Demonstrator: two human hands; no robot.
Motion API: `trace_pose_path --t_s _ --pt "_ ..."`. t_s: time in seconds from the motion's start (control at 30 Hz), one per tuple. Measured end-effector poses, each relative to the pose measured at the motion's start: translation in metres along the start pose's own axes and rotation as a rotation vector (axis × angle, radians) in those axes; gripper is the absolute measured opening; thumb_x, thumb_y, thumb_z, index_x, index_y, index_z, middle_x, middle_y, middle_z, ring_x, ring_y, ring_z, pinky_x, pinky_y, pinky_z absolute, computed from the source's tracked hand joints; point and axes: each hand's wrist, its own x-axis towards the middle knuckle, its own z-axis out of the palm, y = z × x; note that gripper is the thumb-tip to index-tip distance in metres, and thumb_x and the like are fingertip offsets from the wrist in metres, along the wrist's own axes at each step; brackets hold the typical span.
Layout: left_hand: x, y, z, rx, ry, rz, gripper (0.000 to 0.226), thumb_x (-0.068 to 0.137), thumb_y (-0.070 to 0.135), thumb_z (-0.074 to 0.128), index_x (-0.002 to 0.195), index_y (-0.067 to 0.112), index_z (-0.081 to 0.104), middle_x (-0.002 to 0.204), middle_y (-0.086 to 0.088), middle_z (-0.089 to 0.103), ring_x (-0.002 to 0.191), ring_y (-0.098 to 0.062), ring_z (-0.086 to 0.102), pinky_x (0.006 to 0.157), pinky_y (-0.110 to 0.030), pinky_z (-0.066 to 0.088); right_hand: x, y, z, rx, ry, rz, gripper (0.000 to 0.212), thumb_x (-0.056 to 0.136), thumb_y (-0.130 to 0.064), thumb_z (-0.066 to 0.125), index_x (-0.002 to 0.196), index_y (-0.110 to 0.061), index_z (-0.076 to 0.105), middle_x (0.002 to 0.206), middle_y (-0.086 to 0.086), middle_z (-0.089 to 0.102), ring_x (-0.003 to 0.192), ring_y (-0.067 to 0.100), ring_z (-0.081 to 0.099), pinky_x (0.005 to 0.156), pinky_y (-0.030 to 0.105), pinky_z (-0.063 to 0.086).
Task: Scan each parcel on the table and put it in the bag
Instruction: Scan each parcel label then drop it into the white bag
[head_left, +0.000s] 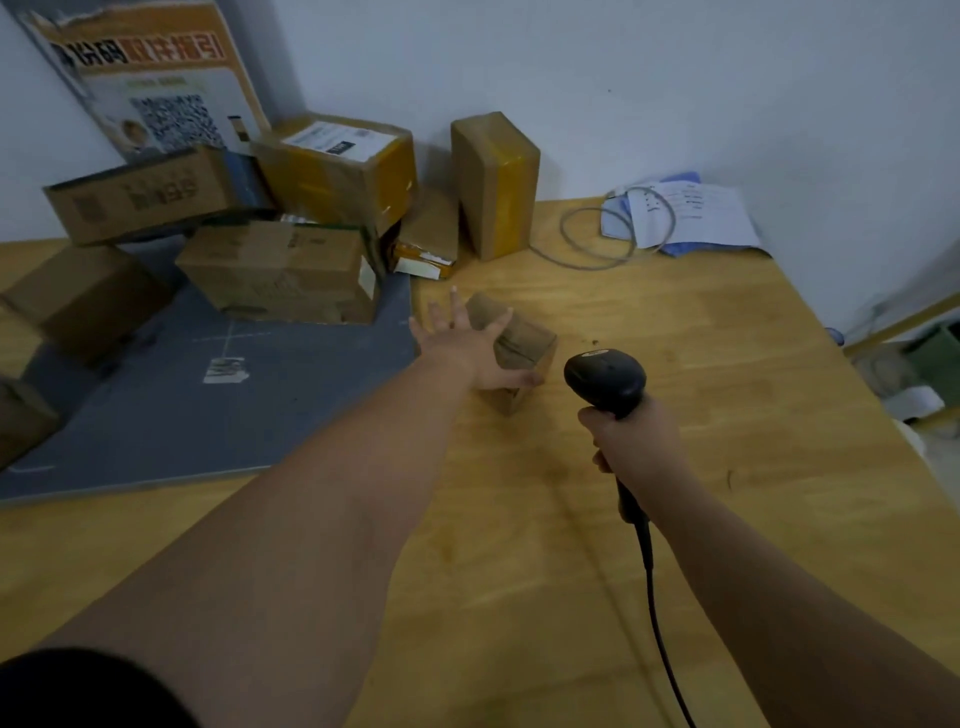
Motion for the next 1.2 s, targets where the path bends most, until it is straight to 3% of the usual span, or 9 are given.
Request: trace_pose_path --t_s 0.17,0.3,0.5,0.63,0.7,0.87,0.97,1.07,1.2 --pt "0.001 0.001 0.017 -0.222 -0.058 -0.042 0.122 0.064 0.076 0.067 0.148 0.045 -0.016 0.157 -0.015 -0.019 0.143 -0.044 -0.003 0.112 -0.057 0.02 -0.001 0.007 0.001 0.045 -0.009 0.024 0.014 0.08 -0.007 0.062 0.068 -0.008 0.054 0.058 0.008 0.049 0.05 0.022 0.054 0.057 0.036 0.046" --pt "-0.029 0.001 0.043 -0.436 0.045 -0.039 0.115 0.07 0.065 0.071 0.15 0.043 -0.009 0.157 -0.012 -0.009 0.142 -0.041 0.002 0.112 -0.052 0.022 -0.01 0.01 0.001 0.142 -0.053 0.046 0.007 0.081 -0.009 0.064 0.078 -0.004 0.059 0.064 0.012 0.05 0.055 0.023 0.053 0.059 0.038 0.047" --pt "-0.1 -0.017 0.074 -1.305 0.09 -0.105 0.109 0.065 0.065 0.075 0.148 0.049 0.007 0.151 0.004 0.025 0.136 -0.026 0.035 0.108 -0.047 0.036 -0.038 0.02 -0.005 0.52 -0.161 0.143 0.022 0.088 -0.022 0.07 0.105 -0.009 0.064 0.083 0.009 0.062 0.077 0.021 0.063 0.066 0.032 0.054" --pt "-0.153 -0.02 0.091 -1.734 0.096 -0.043 0.07 0.091 0.04 0.059 0.149 0.039 0.019 0.139 0.005 0.046 0.12 -0.018 0.051 0.097 -0.039 0.046 -0.055 0.025 -0.002 0.617 -0.266 0.229 0.033 0.087 -0.029 0.07 0.113 -0.011 0.061 0.114 0.01 0.064 0.107 0.025 0.061 0.085 0.04 0.055" --pt "-0.174 -0.021 0.099 -1.853 0.05 -0.013 0.063 0.09 0.046 0.056 0.147 0.035 0.029 0.138 0.0 0.049 0.122 -0.023 0.051 0.095 -0.039 0.047 -0.065 0.025 0.002 0.61 -0.318 0.25 0.036 0.087 -0.033 0.07 0.115 -0.014 0.059 0.12 0.008 0.061 0.11 0.024 0.059 0.094 0.045 0.052" --pt "-0.218 -0.024 0.115 -1.916 -0.114 -0.007 0.059 0.092 0.06 0.035 0.138 0.026 0.046 0.136 -0.004 0.056 0.125 -0.024 0.051 0.108 -0.047 0.036 -0.099 0.017 0.02 0.69 -0.518 0.238 0.039 0.082 -0.031 0.073 0.116 -0.012 0.065 0.114 0.01 0.07 0.104 0.03 0.068 0.092 0.047 0.054" --pt "-0.237 -0.037 0.122 -1.798 0.109 -0.064 0.034 0.102 0.031 0.034 0.131 0.027 0.051 0.128 -0.001 0.059 0.119 -0.018 0.054 0.107 -0.042 0.04 -0.117 0.013 0.032 0.674 -0.464 0.151 0.028 0.083 -0.023 0.074 0.109 -0.013 0.071 0.105 0.007 0.074 0.1 0.027 0.07 0.086 0.04 0.055" --pt "-0.259 -0.059 0.126 -1.599 0.352 -0.092 0.04 0.097 0.002 0.04 0.128 0.025 0.05 0.112 0.003 0.06 0.106 -0.015 0.058 0.089 -0.028 0.05 -0.136 0.009 0.047 0.544 -0.412 0.061 0.015 0.08 -0.02 0.077 0.095 -0.018 0.073 0.097 0.002 0.075 0.1 0.022 0.069 0.089 0.036 0.052" --pt "-0.285 -0.087 0.132 -1.638 0.331 -0.176 0.028 0.101 0.035 0.042 0.126 0.027 0.051 0.117 0.003 0.064 0.105 -0.012 0.06 0.086 -0.03 0.048 -0.177 -0.002 0.076 0.474 -0.438 -0.065 0.013 0.08 -0.014 0.077 0.089 -0.021 0.071 0.089 -0.005 0.073 0.086 0.008 0.069 0.071 0.019 0.05"
